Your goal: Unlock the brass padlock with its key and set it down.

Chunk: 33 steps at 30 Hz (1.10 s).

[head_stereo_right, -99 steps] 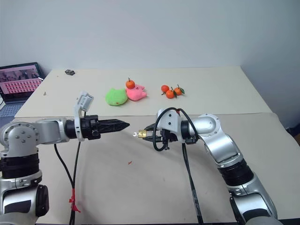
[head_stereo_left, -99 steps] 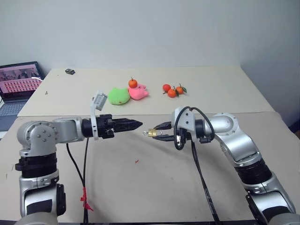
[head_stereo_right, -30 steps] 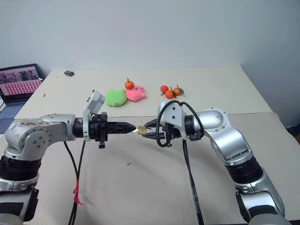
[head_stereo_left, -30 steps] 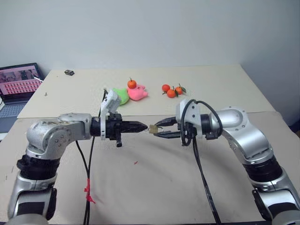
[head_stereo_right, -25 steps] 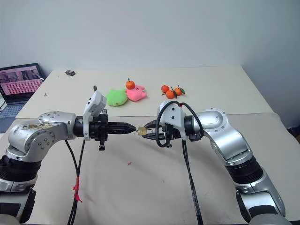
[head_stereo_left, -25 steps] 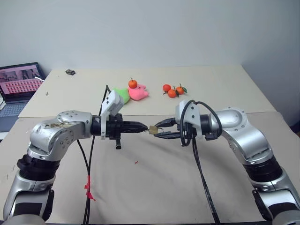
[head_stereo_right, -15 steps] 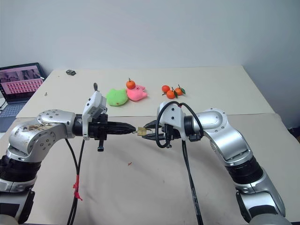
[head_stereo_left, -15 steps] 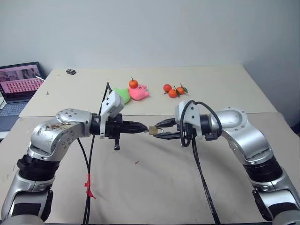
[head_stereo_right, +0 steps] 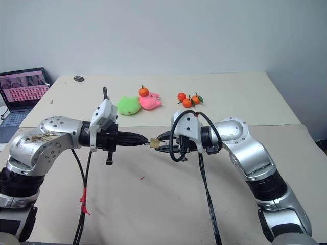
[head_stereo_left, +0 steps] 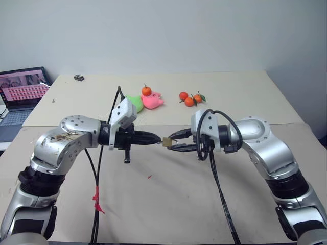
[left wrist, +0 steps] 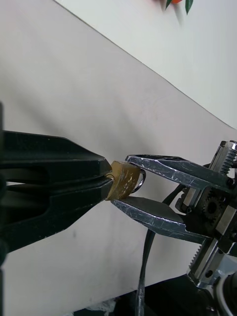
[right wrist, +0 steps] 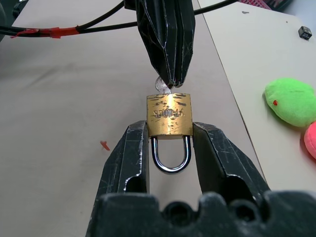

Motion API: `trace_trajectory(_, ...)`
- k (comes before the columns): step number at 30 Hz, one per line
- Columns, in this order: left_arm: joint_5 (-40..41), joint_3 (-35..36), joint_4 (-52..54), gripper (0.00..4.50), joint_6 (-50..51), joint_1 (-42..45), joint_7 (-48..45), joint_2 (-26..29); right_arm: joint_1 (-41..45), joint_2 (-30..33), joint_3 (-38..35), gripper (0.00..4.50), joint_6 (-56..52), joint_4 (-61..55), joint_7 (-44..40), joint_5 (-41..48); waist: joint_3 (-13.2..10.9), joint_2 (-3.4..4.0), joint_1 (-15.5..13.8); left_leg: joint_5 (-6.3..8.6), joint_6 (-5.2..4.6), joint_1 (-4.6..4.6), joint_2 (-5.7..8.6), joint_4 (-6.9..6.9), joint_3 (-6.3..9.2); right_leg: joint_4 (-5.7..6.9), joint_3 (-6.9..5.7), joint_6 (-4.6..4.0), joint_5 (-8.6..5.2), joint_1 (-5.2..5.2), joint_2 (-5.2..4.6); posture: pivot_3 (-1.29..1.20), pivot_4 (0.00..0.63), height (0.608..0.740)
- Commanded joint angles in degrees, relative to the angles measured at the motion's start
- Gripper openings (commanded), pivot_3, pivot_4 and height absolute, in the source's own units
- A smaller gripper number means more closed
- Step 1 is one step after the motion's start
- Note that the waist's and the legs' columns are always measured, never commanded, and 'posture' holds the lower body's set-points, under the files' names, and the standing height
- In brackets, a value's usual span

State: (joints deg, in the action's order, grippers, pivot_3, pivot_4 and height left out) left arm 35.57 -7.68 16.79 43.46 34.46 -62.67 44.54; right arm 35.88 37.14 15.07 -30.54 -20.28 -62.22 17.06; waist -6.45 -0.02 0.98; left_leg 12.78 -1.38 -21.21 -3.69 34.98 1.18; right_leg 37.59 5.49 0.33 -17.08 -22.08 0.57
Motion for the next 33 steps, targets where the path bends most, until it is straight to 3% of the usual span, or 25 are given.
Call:
trace_trajectory(1, -0.47, -2.31, 2.97, 0.02, -1.47, 0.57, -2.98, -0.14, 2.5, -0.43, -3.13, 0.92, 0.31, -1.94, 2.07, 0.8, 0.0, 0.0, 0.02, 0.0, 0.0, 0.0, 0.0, 0.0, 0.0, 0.0, 0.0, 0.0, 0.0, 0.0, 0.0, 0.0, 0.15, 0.66)
trace_trajectory(22, -4.26, -3.13, 5.08, 0.02, -5.64, 1.46, -5.86, -0.1, 2.61, -0.39, -2.85, 0.92, 0.59, -1.53, 2.01, 0.52, 0.0, 0.01, 0.0, 0.01, -0.02, 0.0, -0.01, 0.03, 0.0, 0.03, 0.0, 0.0, 0.0, 0.0, 0.01, 0.0, 0.15, 0.66)
trace_trajectory(26, -3.95, -2.62, 4.15, 0.02, -3.09, 1.33, -3.83, -0.48, 2.54, -0.39, -2.83, 0.92, 0.62, -1.62, 2.04, 0.49, 0.0, 0.01, -0.02, 0.01, -0.03, 0.01, -0.01, 0.03, 0.01, 0.03, 0.0, 0.0, 0.0, 0.0, 0.01, 0.0, 0.15, 0.66)
trace_trajectory(31, 1.58, 0.8, 1.38, 0.02, 9.16, 1.81, 1.54, -3.27, 2.73, -0.36, -2.76, 0.92, 0.95, -1.36, 1.99, 0.12, 0.0, 0.0, -0.05, 0.02, -0.05, 0.0, -0.01, 0.1, 0.01, 0.04, 0.0, 0.0, 0.0, 0.0, 0.01, 0.0, 0.15, 0.66)
trace_trajectory(32, 2.56, 1.52, 1.27, 0.59, 10.98, 1.94, 2.33, -3.79, 2.77, -0.35, -2.75, 0.92, 1.0, -1.3, 1.94, 0.07, 0.0, 0.0, -0.02, 0.03, -0.06, 0.0, -0.01, 0.11, 0.01, 0.05, -0.01, 0.0, 0.0, 0.0, 0.01, 0.0, 0.15, 0.66)
trace_trajectory(33, 3.85, 2.41, 0.64, 0.84, 12.75, 2.27, 2.64, -4.34, 2.81, -0.34, -2.75, 0.92, 1.02, -1.24, 1.92, 0.06, 0.0, 0.0, -0.01, 0.03, -0.07, 0.0, -0.01, 0.12, 0.01, 0.06, -0.01, 0.01, -0.01, 0.0, 0.01, 0.0, 0.15, 0.66)
